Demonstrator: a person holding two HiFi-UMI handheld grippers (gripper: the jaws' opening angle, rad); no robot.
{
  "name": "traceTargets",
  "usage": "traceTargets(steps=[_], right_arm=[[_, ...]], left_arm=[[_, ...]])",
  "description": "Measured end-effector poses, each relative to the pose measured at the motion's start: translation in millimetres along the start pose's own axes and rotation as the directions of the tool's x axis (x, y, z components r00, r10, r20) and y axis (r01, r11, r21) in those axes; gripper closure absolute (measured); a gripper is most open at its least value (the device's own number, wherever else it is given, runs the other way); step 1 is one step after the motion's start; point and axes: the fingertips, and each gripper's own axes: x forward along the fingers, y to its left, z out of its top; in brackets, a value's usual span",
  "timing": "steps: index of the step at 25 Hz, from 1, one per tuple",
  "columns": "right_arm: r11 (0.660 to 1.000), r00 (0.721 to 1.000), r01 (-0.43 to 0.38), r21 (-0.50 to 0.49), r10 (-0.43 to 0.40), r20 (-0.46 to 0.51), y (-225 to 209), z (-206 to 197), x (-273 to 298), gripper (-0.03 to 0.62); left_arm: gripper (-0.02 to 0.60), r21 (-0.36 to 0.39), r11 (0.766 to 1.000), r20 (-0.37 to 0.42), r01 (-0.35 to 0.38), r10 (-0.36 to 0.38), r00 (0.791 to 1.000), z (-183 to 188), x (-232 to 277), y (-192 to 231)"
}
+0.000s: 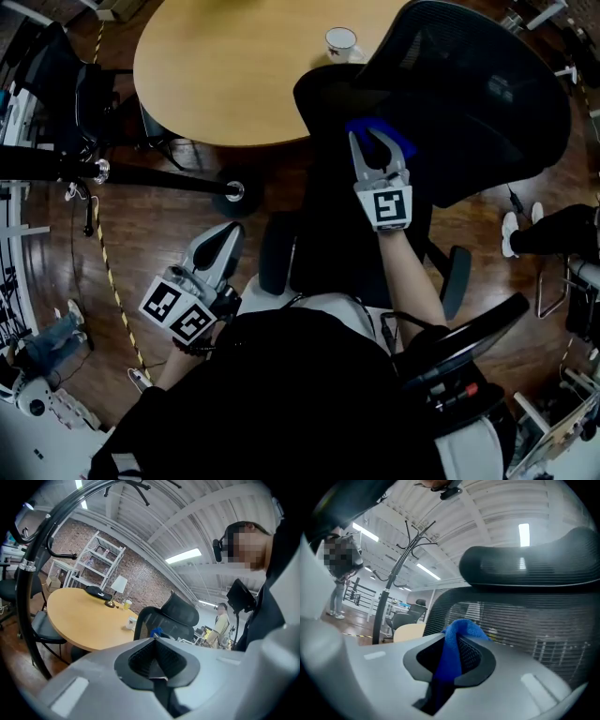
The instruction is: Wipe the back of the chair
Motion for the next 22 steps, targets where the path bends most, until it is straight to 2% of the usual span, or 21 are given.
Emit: traceTargets(steps=[3, 6, 8, 10, 13, 15, 18, 20, 22], right_arm=[[0.997, 0.997, -0.074, 0.025, 0.075, -0.025, 42, -4, 30, 0.546], [0.984, 0.986, -0.145, 0.102, 0.152, -0.068, 87, -12, 53, 0.546], [0.969, 0.978, -0.188, 0.158, 0.2, -0.064, 110, -7, 62, 0.546], [0.949, 0.976, -0.206, 0.237, 0.217, -0.024, 113, 9, 58, 0.546], [0.91, 0.979, -0.204, 0.36, 0.2, 0.047, 83, 30, 20, 0.546], [0.902, 0.987, -0.156, 0.403, 0.154, 0.038, 49, 37, -20, 0.546], [0.93, 0.999, -0.003, 0.367, 0.019, -0.041, -12, 29, -93, 0.546], [0.934, 0.988, 0.127, 0.334, -0.09, -0.124, -50, 11, -149, 0.546], [0.923, 0.958, 0.254, 0.289, -0.199, -0.208, -87, -9, -207, 0.546]], left_arm=[[0.575, -0.004, 1.0, 0.003, -0.008, 0.008, 1.0, -4, -9, 12], [0.575, -0.002, 1.0, 0.012, -0.004, 0.004, 1.0, -7, -20, 25], [0.575, 0.001, 1.0, 0.026, 0.003, -0.003, 1.0, -2, -28, 30], [0.575, 0.004, 1.0, 0.034, 0.016, -0.016, 0.999, 4, -27, 26], [0.575, 0.037, 0.997, 0.023, 0.061, -0.062, 0.998, 13, -6, 1], [0.575, 0.051, 0.994, 0.027, 0.102, -0.103, 0.994, 17, 14, -15], [0.575, 0.039, 0.985, 0.046, 0.168, -0.17, 0.984, 16, 41, -35], [0.575, 0.028, 0.979, 0.053, 0.201, -0.203, 0.978, 10, 52, -47], [0.575, 0.013, 0.974, 0.055, 0.225, -0.226, 0.973, 3, 62, -62]])
